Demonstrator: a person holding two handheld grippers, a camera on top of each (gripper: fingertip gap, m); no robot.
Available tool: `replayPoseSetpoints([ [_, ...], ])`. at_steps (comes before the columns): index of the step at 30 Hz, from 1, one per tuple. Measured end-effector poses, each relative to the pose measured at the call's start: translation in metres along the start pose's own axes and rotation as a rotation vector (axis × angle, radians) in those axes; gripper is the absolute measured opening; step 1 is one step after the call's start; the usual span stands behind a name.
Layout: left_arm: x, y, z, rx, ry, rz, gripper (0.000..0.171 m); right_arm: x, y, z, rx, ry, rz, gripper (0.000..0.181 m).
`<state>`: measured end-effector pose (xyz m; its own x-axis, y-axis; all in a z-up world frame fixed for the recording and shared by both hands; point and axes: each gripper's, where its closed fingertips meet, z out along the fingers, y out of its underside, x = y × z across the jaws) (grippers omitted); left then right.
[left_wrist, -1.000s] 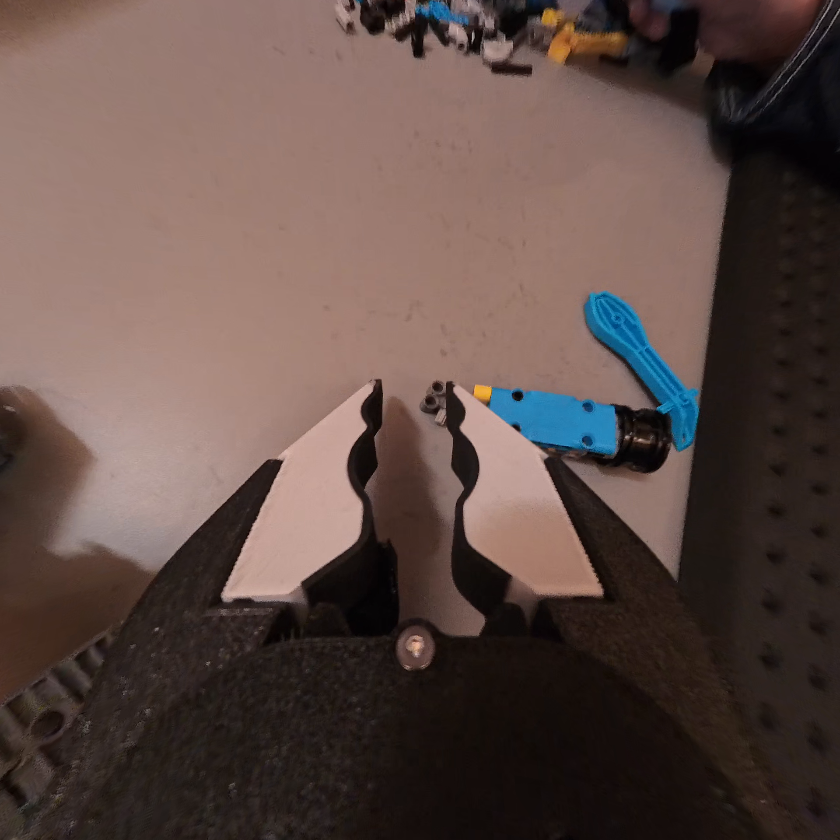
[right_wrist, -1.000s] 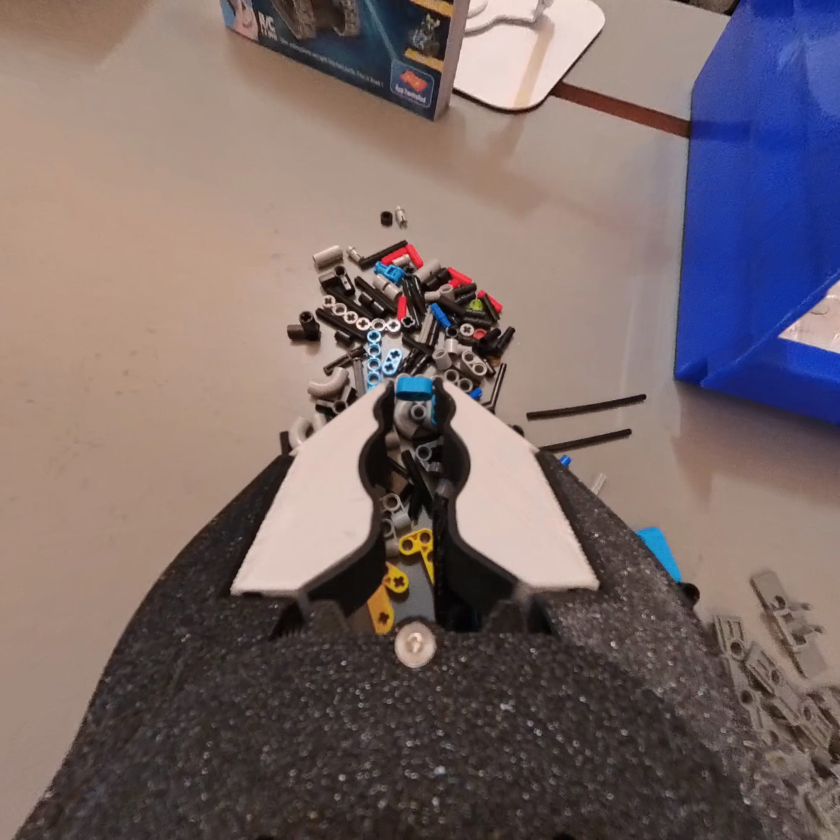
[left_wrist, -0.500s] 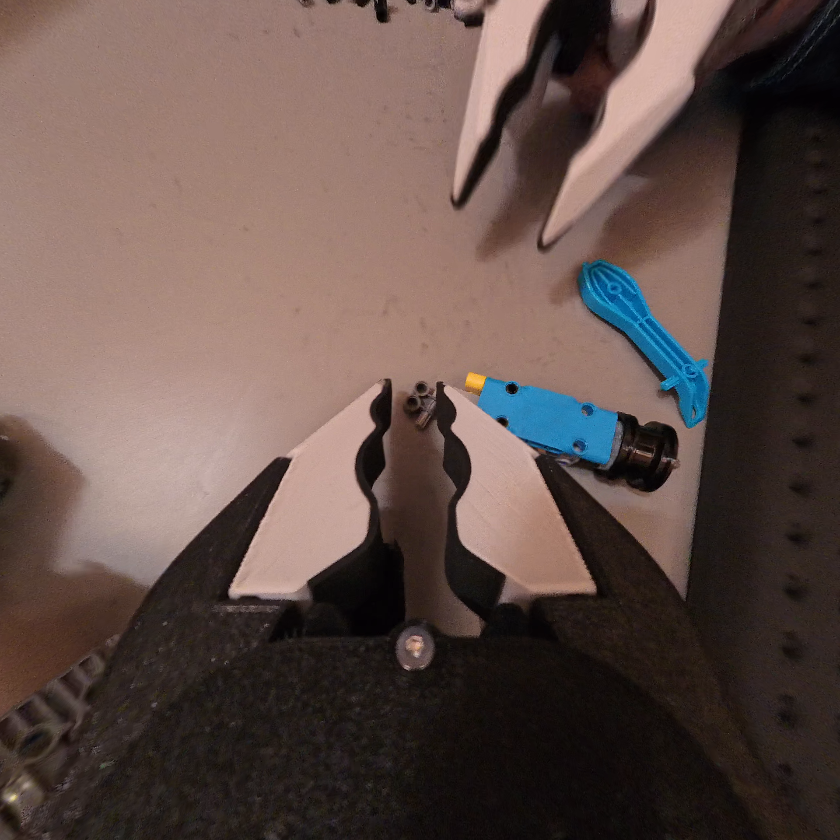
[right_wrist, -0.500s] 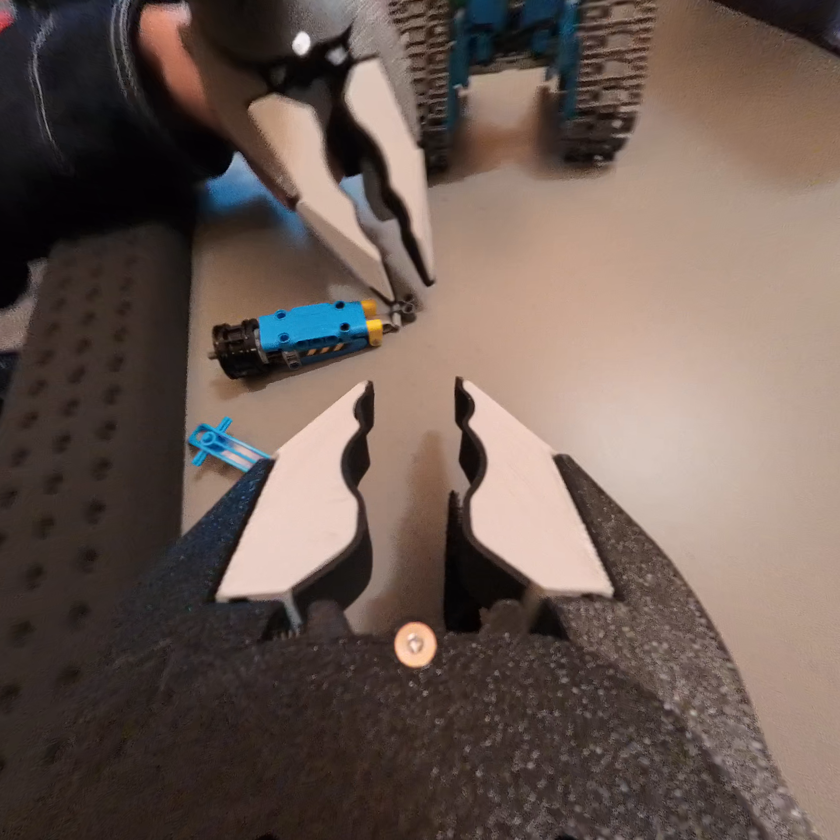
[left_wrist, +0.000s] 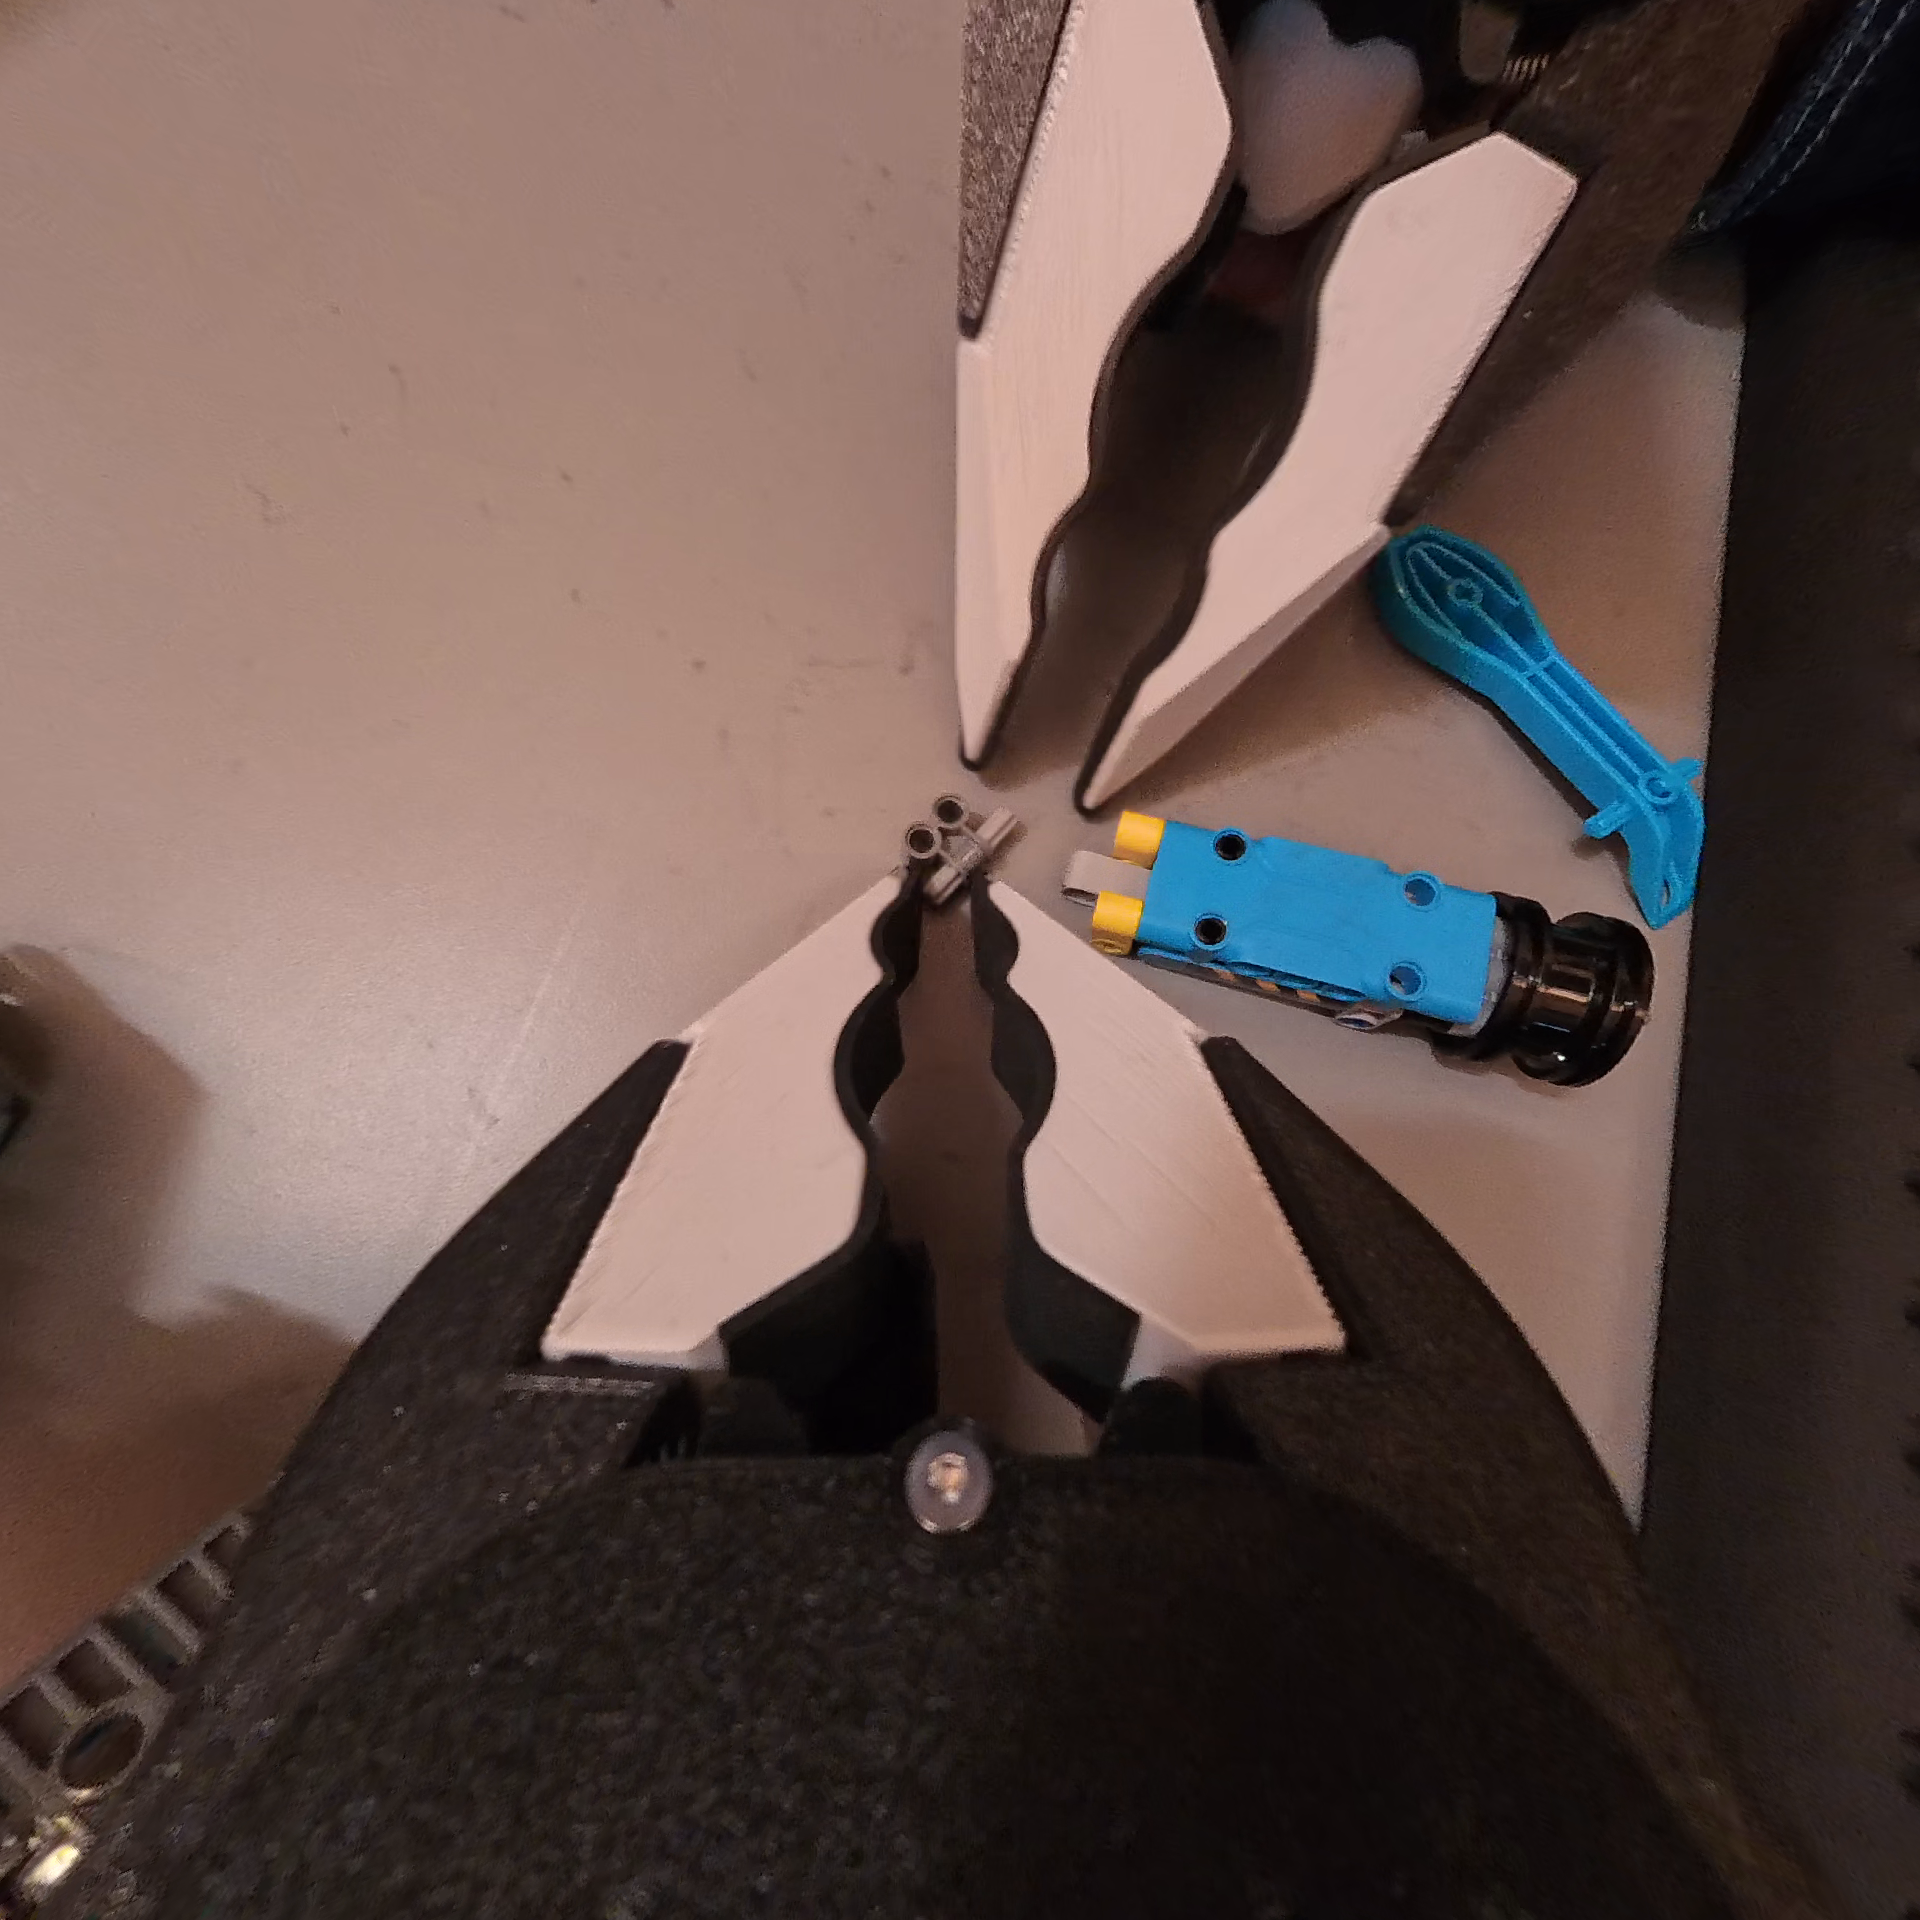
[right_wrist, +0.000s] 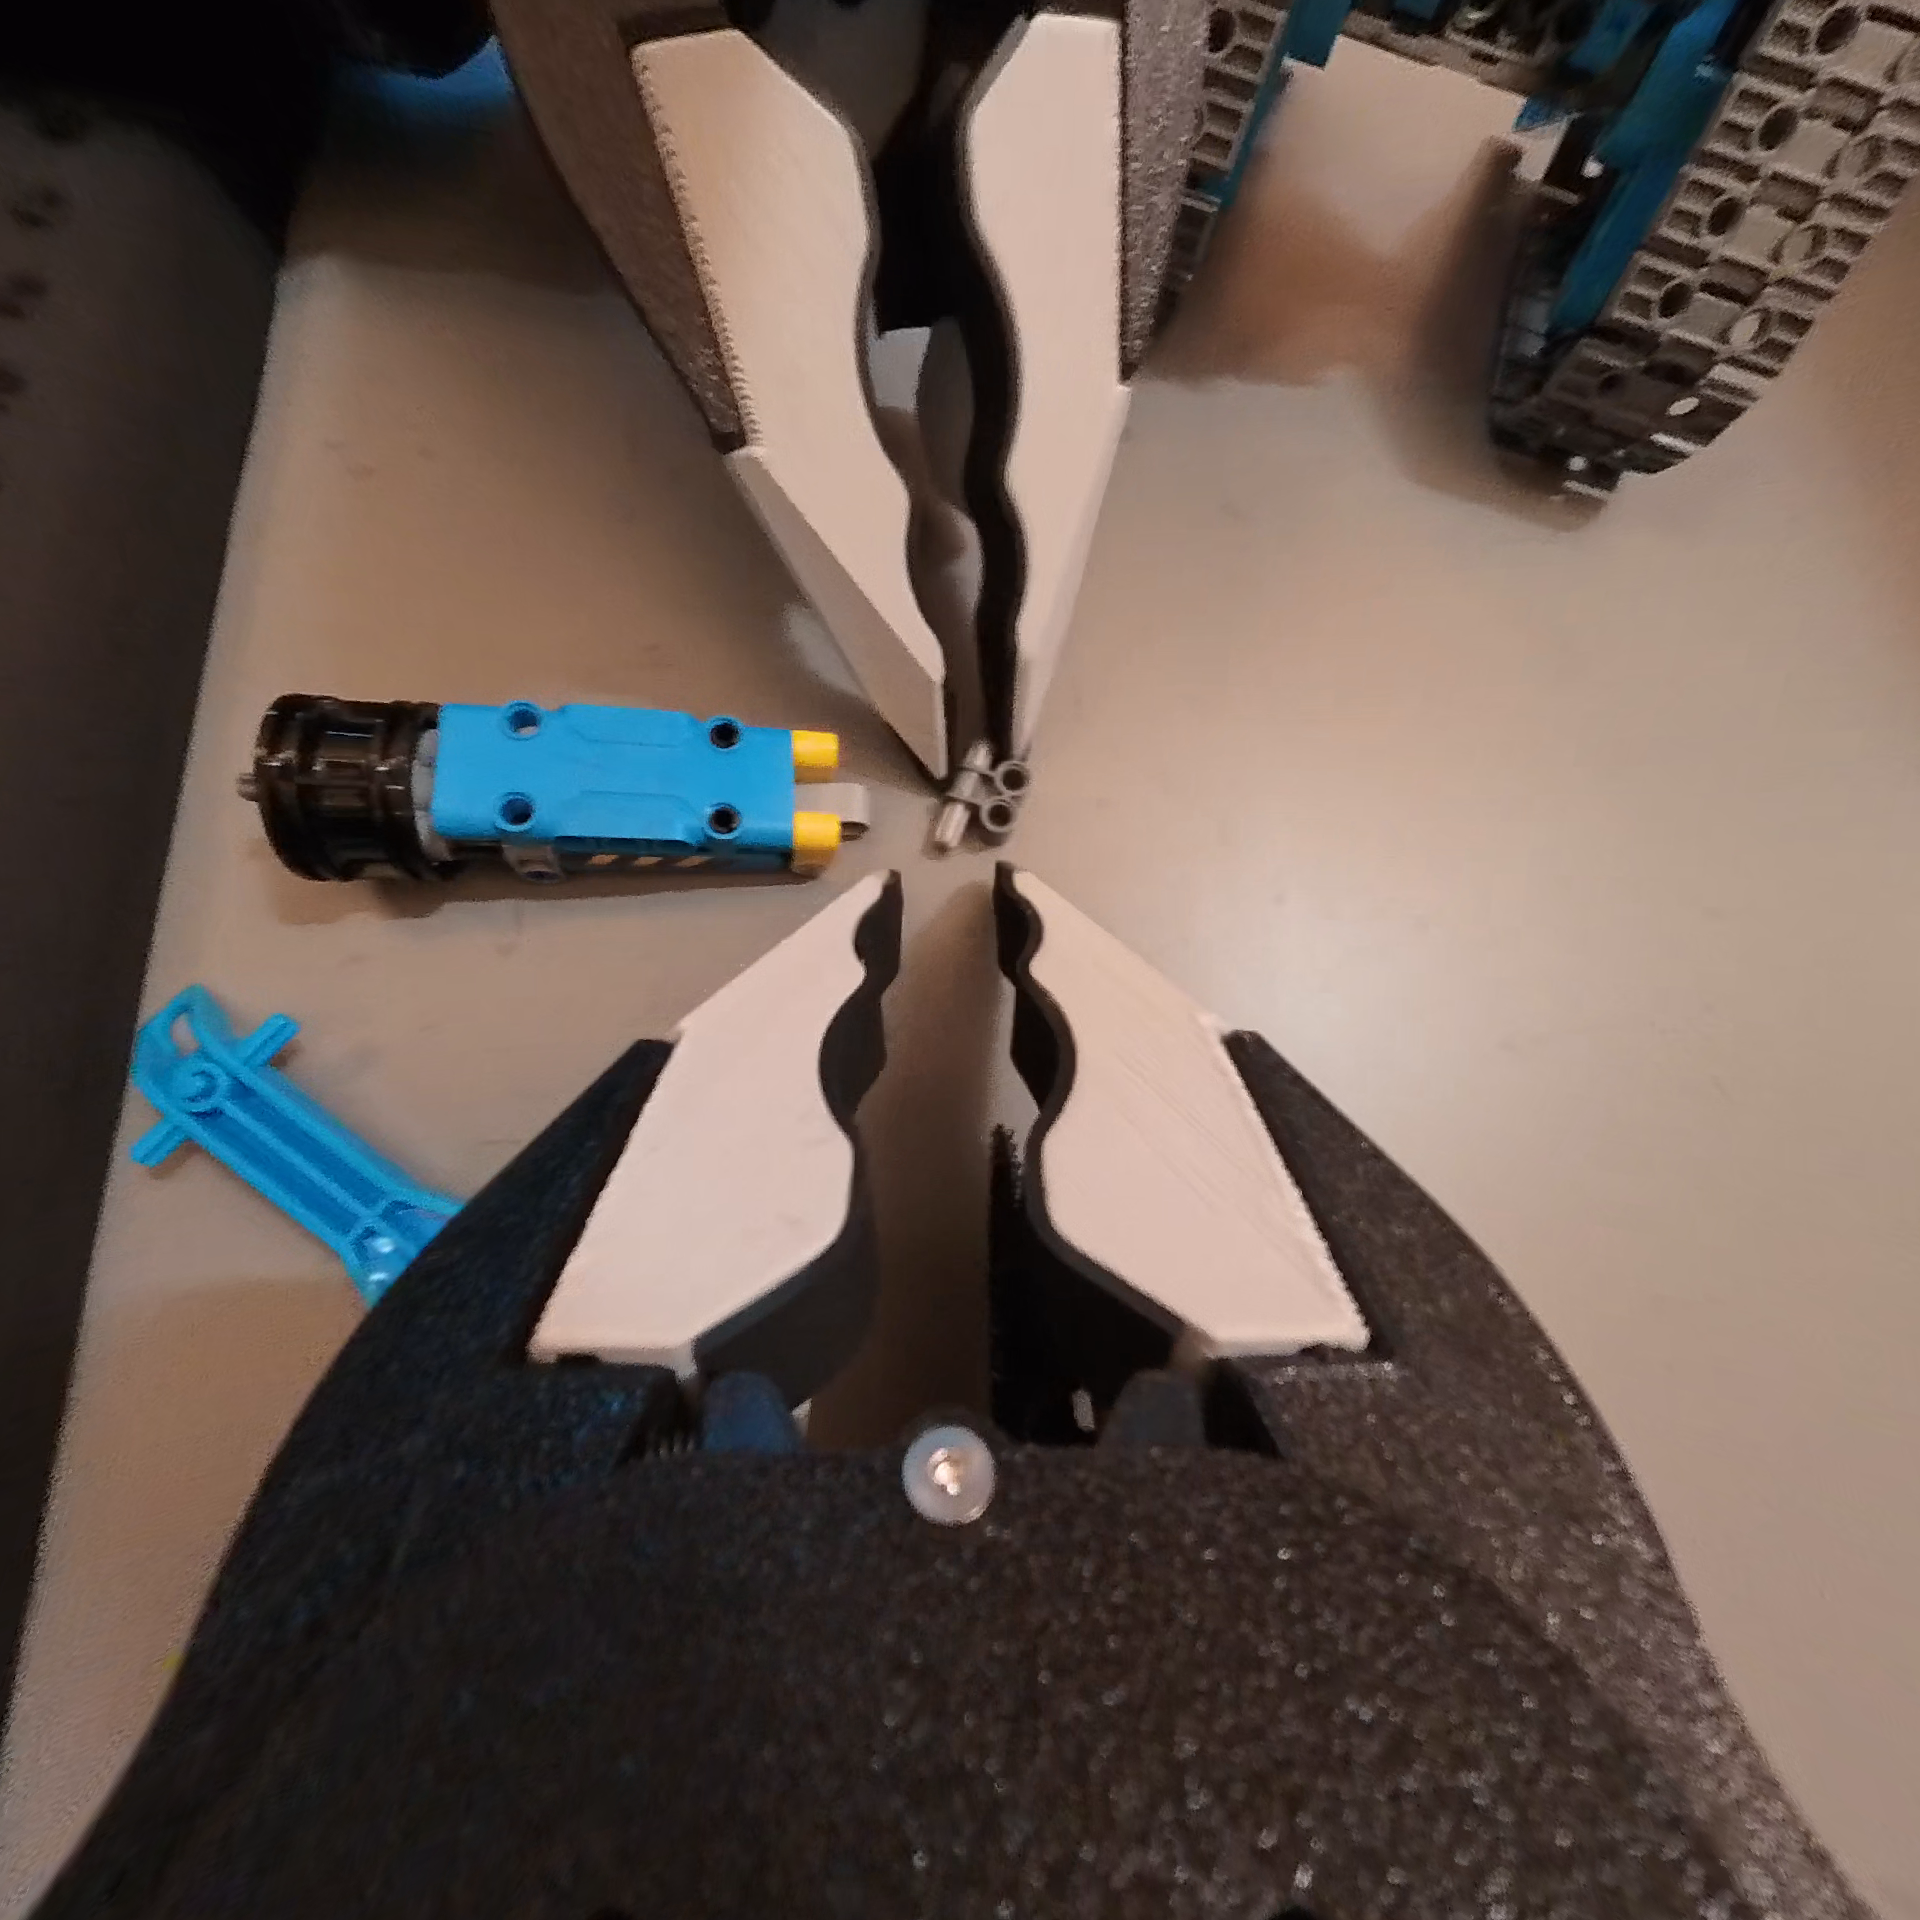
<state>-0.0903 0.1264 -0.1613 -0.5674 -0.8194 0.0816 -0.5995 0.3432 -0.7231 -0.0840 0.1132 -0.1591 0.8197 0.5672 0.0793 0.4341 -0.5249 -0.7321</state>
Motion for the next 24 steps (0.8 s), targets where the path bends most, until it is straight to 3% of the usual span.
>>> replayPoseSetpoints([
  [17,0.003,-0.009,0.009,0.012,-0.1,0.007,0.007,0.003,0.004,0.0,-0.034,-0.011,0.099,0.002],
  [24,0.006,-0.028,-0.004,0.153,-0.099,0.061,0.007,0.007,-0.009,-0.02,0.043,0.048,0.002,0.001],
])
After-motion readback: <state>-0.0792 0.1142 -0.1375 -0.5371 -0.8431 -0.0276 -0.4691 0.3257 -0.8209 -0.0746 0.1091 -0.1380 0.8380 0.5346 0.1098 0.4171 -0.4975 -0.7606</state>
